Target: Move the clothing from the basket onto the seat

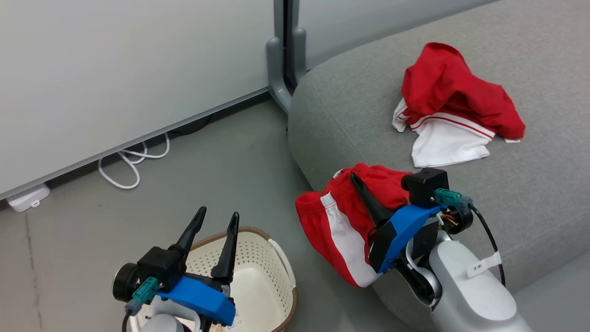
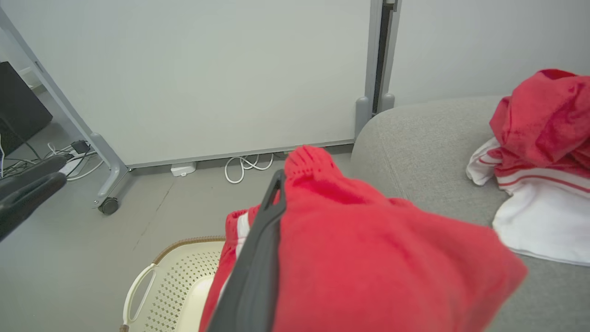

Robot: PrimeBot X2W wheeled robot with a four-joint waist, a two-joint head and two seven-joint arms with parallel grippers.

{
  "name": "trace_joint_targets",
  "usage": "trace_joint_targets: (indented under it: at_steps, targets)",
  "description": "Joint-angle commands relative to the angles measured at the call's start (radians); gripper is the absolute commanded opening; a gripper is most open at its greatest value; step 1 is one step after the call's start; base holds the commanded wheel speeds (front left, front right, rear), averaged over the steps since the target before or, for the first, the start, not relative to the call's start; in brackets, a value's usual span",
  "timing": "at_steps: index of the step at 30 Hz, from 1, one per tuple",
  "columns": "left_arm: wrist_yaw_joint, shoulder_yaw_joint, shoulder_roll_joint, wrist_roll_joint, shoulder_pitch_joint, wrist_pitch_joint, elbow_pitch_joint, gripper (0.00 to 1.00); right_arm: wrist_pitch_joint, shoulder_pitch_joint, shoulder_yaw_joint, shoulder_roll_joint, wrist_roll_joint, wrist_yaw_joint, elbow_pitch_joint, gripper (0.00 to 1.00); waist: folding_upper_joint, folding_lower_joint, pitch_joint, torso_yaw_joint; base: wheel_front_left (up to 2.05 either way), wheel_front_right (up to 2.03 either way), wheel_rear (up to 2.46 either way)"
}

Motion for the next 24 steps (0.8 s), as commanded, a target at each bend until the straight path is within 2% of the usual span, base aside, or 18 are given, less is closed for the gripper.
trace_joint_targets:
  at_steps: [1,12,24]
  targets:
    - [-0.001,0.001,0.006,0.0,-0.02,-0.003,-0.001,1.0,-0.007,0.014,-0.003,0.001,0.003,0.0,-0.004,0.0,-0.0001,0.0,0.009,-0.053,0.0,0.0,0.0]
    - [-0.001,-0.01,0.01,-0.002,-0.026,-0.003,0.001,1.0,-0.011,0.031,-0.017,0.005,0.003,0.0,-0.008,0.0,-0.0001,0.0,0.021,-0.145,0.0,0.0,0.0]
    - [-0.001,-0.019,0.011,-0.001,-0.029,-0.003,0.006,1.0,-0.015,0.034,-0.024,0.01,0.004,0.0,-0.009,0.0,-0.0001,0.0,0.028,-0.167,0.0,0.0,0.0]
